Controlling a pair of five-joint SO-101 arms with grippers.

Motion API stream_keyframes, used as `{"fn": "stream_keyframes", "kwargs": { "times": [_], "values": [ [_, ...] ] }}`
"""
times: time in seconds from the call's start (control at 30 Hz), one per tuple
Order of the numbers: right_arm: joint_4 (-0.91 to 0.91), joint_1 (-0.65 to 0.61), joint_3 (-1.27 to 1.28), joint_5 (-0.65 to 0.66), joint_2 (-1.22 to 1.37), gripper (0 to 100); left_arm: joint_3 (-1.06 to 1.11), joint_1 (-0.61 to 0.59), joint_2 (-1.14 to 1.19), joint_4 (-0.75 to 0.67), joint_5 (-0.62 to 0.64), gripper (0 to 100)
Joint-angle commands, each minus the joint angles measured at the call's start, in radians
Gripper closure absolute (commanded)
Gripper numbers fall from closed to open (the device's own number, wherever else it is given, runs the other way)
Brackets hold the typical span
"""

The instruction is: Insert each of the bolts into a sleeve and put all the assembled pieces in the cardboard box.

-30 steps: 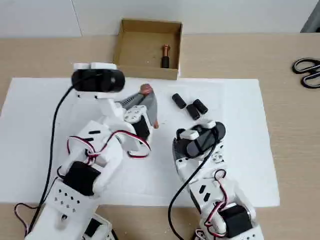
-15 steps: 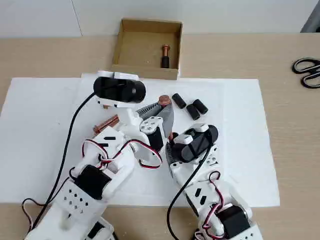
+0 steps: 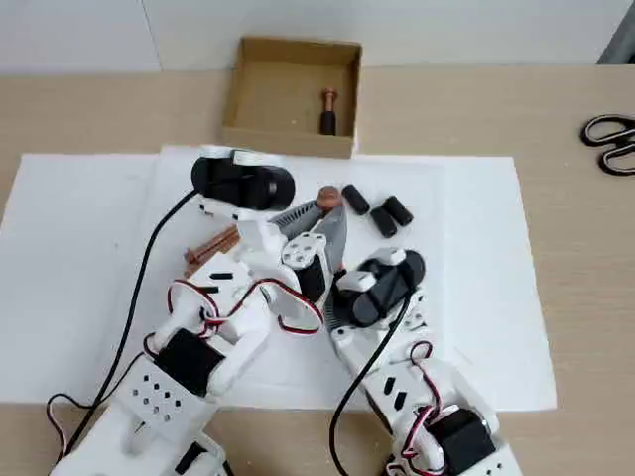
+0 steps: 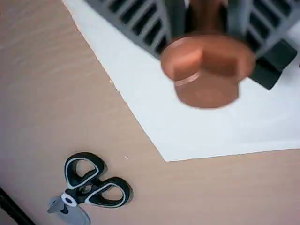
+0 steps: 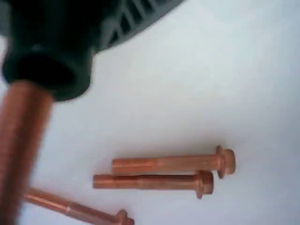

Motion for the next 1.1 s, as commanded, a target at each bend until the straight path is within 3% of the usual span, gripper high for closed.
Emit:
{"fn": "stream_keyframes", "kwargs": {
  "times": [0.0, 0.53, 0.67, 0.87, 1.07],
  "values": [
    [-0.015, -0.008, -0.011, -0.012, -0.016, 99.5, -0.004, 0.005, -0.021, -0.031, -0.008, 99],
    [-0.018, -0.005, -0.011, -0.012, -0.016, 99.5, 0.038, 0.006, -0.028, 0.008, -0.008, 99],
    [-0.018, -0.001, -0.011, -0.012, -0.016, 99.5, 0.030, 0.006, -0.029, 0.074, -0.009, 99],
    [-0.019, 0.015, -0.011, -0.012, -0.019, 99.5, 0.033, 0.023, -0.029, 0.114, -0.094, 99],
    [-0.019, 0.015, -0.011, -0.012, -0.019, 99.5, 0.038, 0.034, -0.028, 0.166, -0.100, 99]
  ]
}}
